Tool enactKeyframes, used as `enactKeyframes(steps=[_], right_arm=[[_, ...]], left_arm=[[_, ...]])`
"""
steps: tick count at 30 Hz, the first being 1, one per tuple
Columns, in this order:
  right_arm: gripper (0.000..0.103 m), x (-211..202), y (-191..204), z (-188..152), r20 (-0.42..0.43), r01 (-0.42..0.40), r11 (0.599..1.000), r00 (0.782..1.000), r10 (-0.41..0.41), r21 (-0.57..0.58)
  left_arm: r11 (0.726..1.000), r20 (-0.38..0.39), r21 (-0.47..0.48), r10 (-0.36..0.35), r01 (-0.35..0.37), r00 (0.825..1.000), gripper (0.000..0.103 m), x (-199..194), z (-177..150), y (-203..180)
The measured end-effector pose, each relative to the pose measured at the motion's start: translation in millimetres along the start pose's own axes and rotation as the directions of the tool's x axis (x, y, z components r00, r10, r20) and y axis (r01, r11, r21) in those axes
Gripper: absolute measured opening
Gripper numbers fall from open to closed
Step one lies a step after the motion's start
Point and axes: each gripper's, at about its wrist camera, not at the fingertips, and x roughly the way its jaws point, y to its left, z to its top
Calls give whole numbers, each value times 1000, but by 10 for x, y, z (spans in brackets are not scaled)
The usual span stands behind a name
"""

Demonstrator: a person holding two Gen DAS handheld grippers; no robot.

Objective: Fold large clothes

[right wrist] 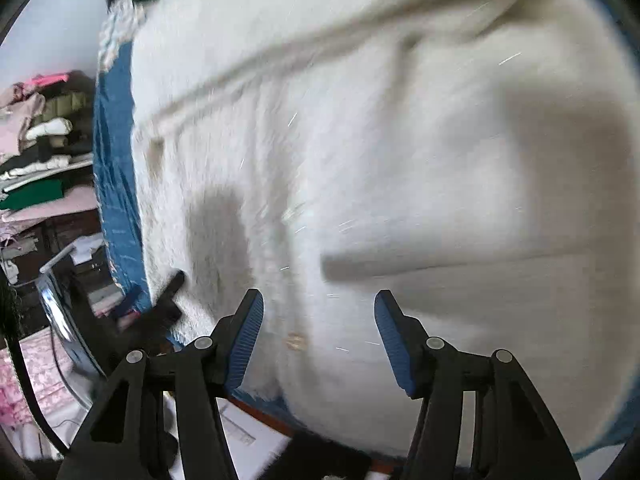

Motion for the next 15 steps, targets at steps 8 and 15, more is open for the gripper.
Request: enactKeyframes(steps=[8, 15], right_arm=[[32, 434, 522, 102, -34, 126, 991, 991, -128, -49], [64, -1047, -57, 395, 282, 457, 889, 850, -444, 21]], left_arm=[[1000, 46, 23, -6, 5, 999, 103, 122, -6, -119], [995, -10, -68, -75, 74, 997, 103, 15, 49, 48]])
